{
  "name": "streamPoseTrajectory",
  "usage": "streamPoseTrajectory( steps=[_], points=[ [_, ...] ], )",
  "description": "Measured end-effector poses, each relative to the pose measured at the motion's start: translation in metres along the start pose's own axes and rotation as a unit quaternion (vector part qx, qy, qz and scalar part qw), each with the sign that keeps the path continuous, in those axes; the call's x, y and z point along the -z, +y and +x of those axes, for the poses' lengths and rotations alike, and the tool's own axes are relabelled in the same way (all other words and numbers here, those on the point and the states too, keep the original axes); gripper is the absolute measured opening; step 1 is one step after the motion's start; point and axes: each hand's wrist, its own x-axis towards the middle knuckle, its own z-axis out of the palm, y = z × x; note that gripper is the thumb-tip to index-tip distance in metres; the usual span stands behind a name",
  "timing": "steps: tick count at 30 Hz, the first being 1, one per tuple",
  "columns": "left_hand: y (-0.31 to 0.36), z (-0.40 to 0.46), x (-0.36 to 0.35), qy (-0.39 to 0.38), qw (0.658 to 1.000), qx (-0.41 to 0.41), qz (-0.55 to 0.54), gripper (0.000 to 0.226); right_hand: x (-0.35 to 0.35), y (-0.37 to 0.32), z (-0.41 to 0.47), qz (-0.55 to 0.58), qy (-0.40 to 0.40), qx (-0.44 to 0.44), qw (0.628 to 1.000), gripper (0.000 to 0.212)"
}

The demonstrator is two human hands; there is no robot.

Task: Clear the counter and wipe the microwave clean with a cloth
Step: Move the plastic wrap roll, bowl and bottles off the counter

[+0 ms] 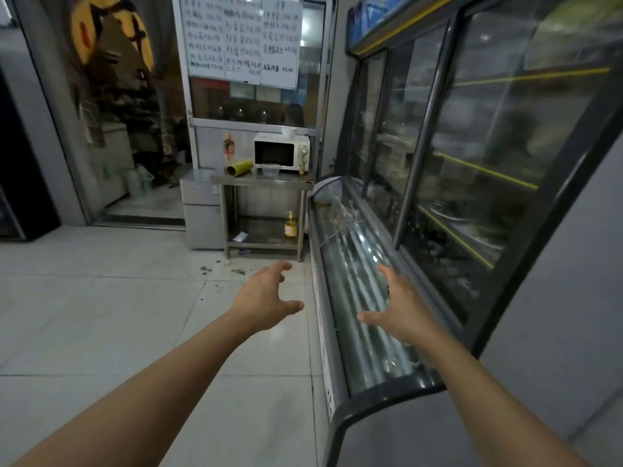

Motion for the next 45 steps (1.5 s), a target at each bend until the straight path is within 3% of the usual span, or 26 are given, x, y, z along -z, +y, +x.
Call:
streamPoseTrajectory(
  steps=[7,14,31,45],
  points=[
    [-0.091,0.047,0.078,0.015,1.0,0.011,0.019,0.073,-0.061,-0.094,0.071,0.019,-0.001,0.021,1.0,0.105],
    [-0.148,0.106,0.121,0.03,0.999,0.017,0.033,0.073,-0.1,-0.144,0.137,0.018,-0.011,0.04,0.999,0.104],
    [-0.208,0.374,0.142,0.096,0.994,0.04,0.029,0.074,-0.115,-0.172,0.433,0.019,-0.017,0.112,0.993,0.103],
    [-0.294,0.587,0.153,0.079,0.996,0.026,0.019,0.072,-0.16,-0.196,0.646,0.013,-0.005,0.091,0.996,0.102]
  ],
)
